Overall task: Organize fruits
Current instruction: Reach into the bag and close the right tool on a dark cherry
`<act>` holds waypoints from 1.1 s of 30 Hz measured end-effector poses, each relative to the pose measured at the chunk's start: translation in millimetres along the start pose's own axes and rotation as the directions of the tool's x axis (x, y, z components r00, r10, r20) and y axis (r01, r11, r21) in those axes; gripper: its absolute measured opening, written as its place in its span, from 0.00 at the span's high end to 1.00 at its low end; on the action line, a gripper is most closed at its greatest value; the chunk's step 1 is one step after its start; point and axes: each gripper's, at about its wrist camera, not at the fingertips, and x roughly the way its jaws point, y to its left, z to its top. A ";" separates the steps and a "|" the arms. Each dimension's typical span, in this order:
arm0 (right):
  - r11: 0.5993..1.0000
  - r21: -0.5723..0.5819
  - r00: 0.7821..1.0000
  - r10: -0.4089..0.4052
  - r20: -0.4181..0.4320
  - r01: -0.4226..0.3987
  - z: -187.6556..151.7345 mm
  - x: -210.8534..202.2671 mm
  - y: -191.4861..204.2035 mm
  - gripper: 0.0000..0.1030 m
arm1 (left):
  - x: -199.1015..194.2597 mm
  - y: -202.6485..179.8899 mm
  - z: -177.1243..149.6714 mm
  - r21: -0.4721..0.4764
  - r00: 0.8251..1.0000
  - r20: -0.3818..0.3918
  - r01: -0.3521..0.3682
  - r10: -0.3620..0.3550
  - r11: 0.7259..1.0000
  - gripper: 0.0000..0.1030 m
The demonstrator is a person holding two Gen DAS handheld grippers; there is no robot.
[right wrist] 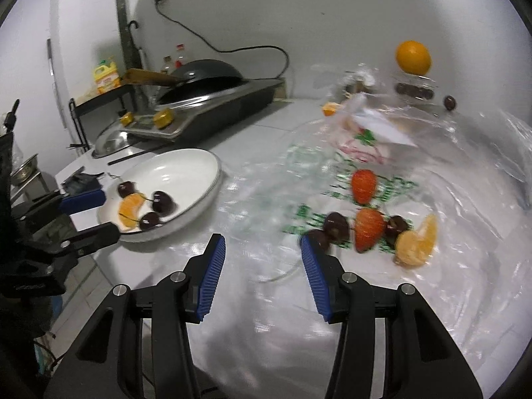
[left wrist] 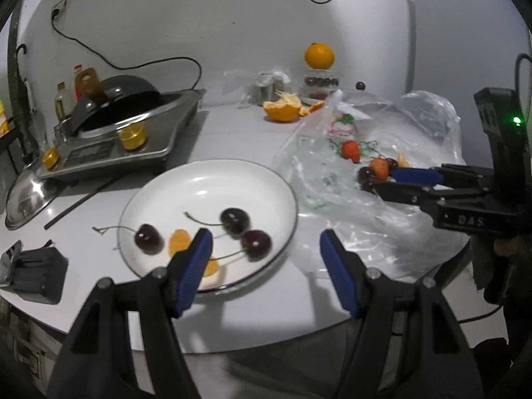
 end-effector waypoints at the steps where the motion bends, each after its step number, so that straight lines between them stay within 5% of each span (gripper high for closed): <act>1: 1.000 0.003 1.000 -0.010 -0.002 0.010 -0.9 0.7 -2.8 0.51 | 0.6 -2.5 0.4 0.004 1.000 -0.001 0.006 -0.006 1.000 0.34; 12: 0.997 0.041 0.997 -0.060 -0.057 0.062 -2.3 24.5 -12.2 0.55 | 6.7 -10.9 2.3 0.011 0.999 -0.005 0.045 -0.045 0.999 0.34; 19: 0.995 0.045 0.995 -0.094 0.011 0.094 9.7 12.9 -7.2 0.63 | 6.2 -3.9 0.3 0.004 0.998 -0.002 0.059 -0.059 0.998 0.34; 33: 0.975 0.027 0.972 -0.218 -0.093 0.221 4.7 39.4 -7.2 0.63 | 12.4 4.0 -2.0 -0.020 0.996 -0.001 0.089 -0.089 0.996 0.34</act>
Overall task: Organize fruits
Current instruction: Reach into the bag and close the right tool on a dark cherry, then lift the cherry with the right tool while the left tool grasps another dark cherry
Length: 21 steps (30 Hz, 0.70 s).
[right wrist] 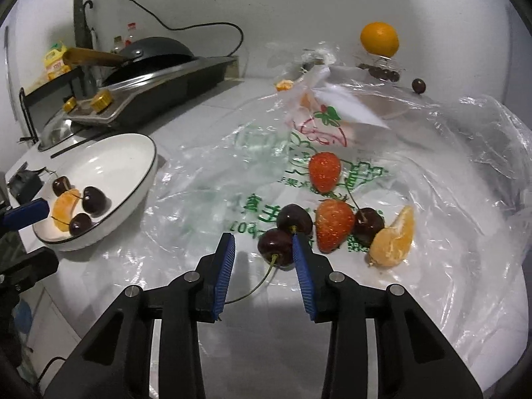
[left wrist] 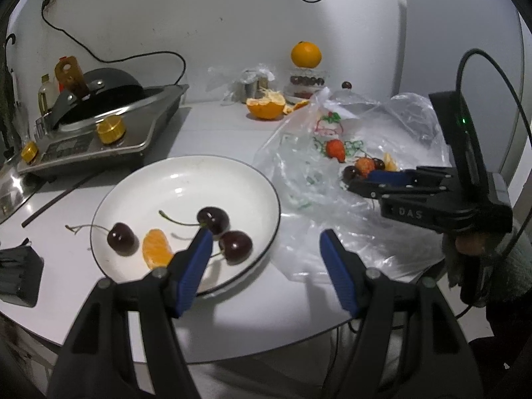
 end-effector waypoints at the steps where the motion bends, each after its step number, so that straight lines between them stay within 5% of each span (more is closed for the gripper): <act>1: 1.000 0.004 1.000 -0.007 -0.006 0.007 -0.9 1.4 -1.9 0.63 | 0.1 -0.6 0.4 0.000 1.000 0.001 0.003 -0.003 1.000 0.34; 14: 1.000 -0.010 1.000 0.019 -0.020 -0.019 -0.6 13.3 -3.6 0.70 | 3.1 -14.7 8.3 0.020 1.000 0.005 0.004 -0.005 1.000 0.34; 21: 0.994 0.027 0.992 0.101 0.071 -0.103 5.9 -23.9 -23.9 0.71 | 10.6 -35.8 20.8 0.057 1.000 0.000 0.013 -0.013 0.998 0.34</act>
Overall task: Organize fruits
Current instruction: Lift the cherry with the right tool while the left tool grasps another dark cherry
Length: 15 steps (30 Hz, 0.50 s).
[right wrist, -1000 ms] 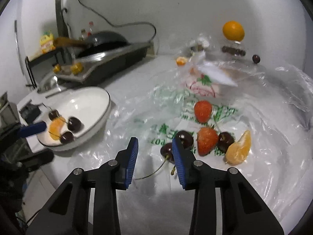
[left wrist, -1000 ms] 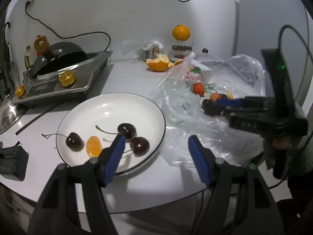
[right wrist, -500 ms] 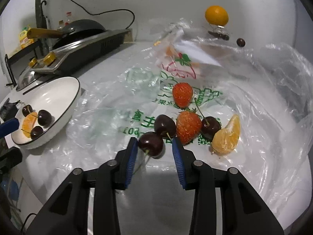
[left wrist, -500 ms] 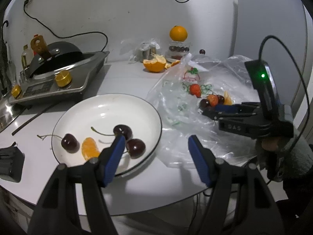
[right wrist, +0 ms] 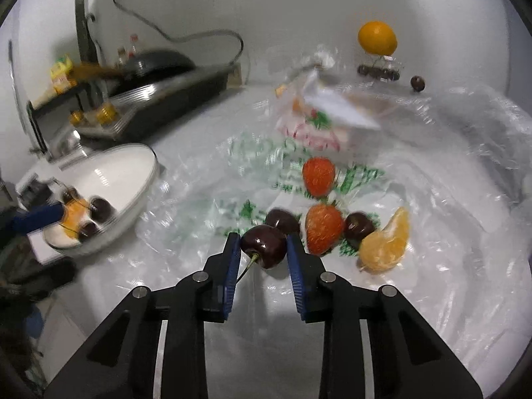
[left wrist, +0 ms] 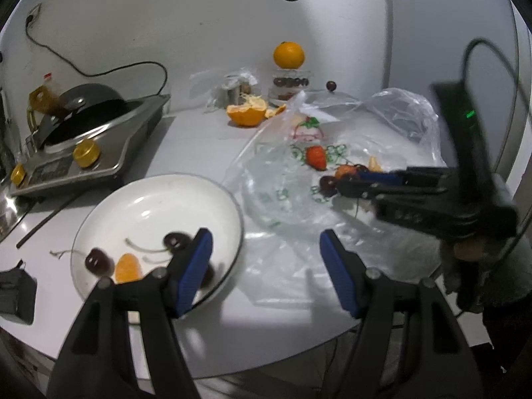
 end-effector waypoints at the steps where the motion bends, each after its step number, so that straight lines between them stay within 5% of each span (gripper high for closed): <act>1: 1.000 0.002 1.000 0.007 0.017 -0.007 2.6 -7.8 -4.3 0.71 | 2.1 -3.7 2.7 0.006 1.000 0.000 0.002 -0.002 1.000 0.34; 15: 0.997 0.070 0.995 0.028 0.094 -0.034 2.5 -42.0 -67.9 0.71 | 54.0 -62.5 49.7 0.091 0.999 -0.015 0.048 -0.046 0.995 0.34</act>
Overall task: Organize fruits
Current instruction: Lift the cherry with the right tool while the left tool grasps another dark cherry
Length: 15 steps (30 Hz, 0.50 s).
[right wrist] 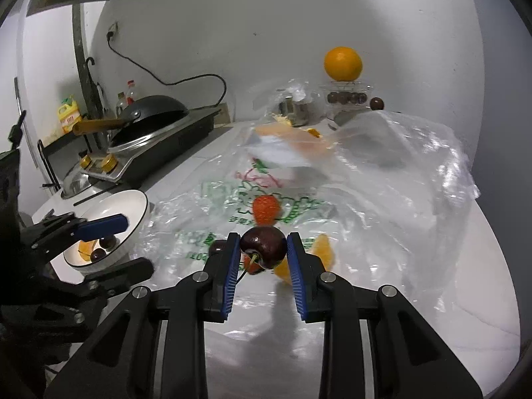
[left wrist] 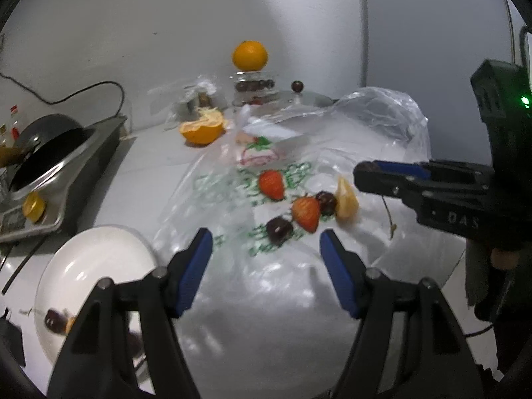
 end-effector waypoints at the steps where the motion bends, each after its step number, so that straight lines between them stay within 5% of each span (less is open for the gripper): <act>1: 1.000 0.005 1.000 0.002 0.003 -0.002 -0.8 -0.3 -3.6 0.71 | 5.2 -4.3 2.6 0.012 1.000 0.001 0.005 -0.005 1.000 0.34; 10: 0.998 0.047 0.999 0.030 0.035 -0.031 -3.6 -4.5 -30.1 0.71 | 55.6 -29.8 8.2 0.139 0.996 -0.062 -0.047 0.056 0.989 0.35; 15: 0.997 0.063 0.998 0.049 0.043 -0.051 -6.6 -5.1 -35.7 0.70 | 77.7 -27.2 6.3 0.134 0.991 -0.118 -0.040 0.056 0.990 0.50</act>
